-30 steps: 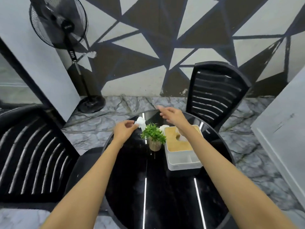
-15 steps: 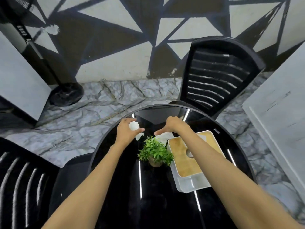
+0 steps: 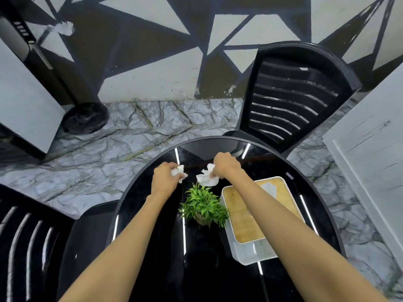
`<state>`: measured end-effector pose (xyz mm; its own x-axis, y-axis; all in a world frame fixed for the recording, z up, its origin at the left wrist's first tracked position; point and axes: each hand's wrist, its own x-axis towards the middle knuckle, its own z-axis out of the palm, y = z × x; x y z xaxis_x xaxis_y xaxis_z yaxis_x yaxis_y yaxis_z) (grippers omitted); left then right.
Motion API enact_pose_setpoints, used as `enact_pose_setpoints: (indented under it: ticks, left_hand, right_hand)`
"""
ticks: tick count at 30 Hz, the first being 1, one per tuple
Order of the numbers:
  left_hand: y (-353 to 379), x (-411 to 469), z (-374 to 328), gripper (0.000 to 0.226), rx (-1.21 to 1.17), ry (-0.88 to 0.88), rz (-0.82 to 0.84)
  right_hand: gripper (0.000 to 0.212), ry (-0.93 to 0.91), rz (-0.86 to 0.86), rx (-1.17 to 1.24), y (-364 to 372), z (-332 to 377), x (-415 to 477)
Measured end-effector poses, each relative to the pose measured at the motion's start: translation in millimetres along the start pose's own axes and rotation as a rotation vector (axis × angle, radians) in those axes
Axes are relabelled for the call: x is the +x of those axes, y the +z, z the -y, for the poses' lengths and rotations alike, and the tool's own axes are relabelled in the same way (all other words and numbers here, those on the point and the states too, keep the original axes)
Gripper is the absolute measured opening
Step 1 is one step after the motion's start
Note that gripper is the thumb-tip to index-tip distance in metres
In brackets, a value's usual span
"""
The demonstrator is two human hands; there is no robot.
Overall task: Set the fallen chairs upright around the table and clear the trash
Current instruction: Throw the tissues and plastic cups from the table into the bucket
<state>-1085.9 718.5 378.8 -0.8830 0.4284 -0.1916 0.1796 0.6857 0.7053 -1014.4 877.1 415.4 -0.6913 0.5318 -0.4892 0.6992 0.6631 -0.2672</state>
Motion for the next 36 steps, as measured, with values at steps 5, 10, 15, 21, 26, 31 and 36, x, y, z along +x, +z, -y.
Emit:
enact_pose_setpoints:
  ticks: [5,10,15,21,26,31,36]
  left_hand:
    - [-18.9,-23.7,-10.9,0.035,-0.167,-0.061,-0.068]
    - [-51.0,-77.1,-21.1,0.041,-0.228,-0.094,-0.243]
    - [-85.5,-170.5,-7.0,0.048,-0.317,-0.185,-0.433]
    - [-107.0,-297.3,32.5,0.044,-0.35,-0.317,-0.538]
    - [-115.1,-381.3,78.1,0.035,-0.339,-0.456,-0.575]
    - [-110.8,-451.3,124.8,0.034,-0.38,-0.539,-0.593]
    - [-105.4,-515.5,166.9,0.021,-0.365,-0.558,-0.563]
  right_hand:
    - [0.035,-0.057,-0.106,0.25,-22.7,3.6,-20.5]
    - [0.039,-0.277,-0.216,0.395,-41.0,20.9,-72.0]
    - [0.041,-0.51,-0.174,0.498,-29.8,39.0,-158.2]
    - [0.045,-0.582,0.062,0.567,39.1,53.4,-247.0]
    - [0.04,-0.576,0.3,0.643,105.4,61.0,-304.5]
    - [0.037,-0.498,0.418,0.674,166.9,60.1,-354.2]
    - [0.029,-0.417,0.452,0.681,235.7,48.3,-401.0]
